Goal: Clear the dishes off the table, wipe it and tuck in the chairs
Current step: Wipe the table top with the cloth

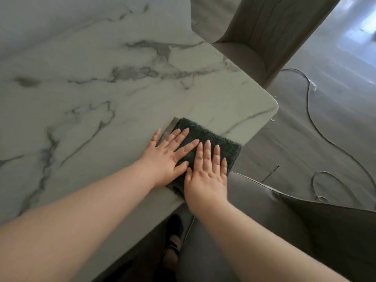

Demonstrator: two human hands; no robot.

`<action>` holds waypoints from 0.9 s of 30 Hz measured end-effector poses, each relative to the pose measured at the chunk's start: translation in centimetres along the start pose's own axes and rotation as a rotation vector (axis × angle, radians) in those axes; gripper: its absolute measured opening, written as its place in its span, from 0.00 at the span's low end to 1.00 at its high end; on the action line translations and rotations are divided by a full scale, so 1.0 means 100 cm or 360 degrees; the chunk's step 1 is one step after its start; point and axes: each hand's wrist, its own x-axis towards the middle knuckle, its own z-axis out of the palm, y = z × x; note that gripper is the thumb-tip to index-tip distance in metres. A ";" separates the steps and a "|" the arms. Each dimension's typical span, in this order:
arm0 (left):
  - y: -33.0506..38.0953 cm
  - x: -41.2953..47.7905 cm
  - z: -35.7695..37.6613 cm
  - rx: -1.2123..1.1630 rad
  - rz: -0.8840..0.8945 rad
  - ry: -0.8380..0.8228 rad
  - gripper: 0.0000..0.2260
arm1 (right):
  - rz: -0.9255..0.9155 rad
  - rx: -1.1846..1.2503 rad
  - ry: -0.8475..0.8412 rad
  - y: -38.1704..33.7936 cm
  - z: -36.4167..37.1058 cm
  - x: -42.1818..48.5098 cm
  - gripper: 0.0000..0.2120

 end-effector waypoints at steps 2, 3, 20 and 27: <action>-0.009 -0.043 0.019 -0.0018 -0.0041 -0.0018 0.27 | -0.0201 0.0009 -0.0014 -0.015 0.021 -0.030 0.30; -0.011 -0.061 0.025 -0.0046 -0.0082 -0.0031 0.27 | -0.0254 -0.0002 -0.0006 -0.018 0.025 -0.041 0.31; 0.052 0.108 -0.048 -0.0189 -0.0279 -0.0006 0.26 | -0.0137 -0.0172 0.0142 0.083 -0.070 0.105 0.30; 0.067 0.199 -0.089 -0.0194 -0.0249 0.0004 0.26 | 0.0020 -0.0272 0.0122 0.120 -0.111 0.179 0.30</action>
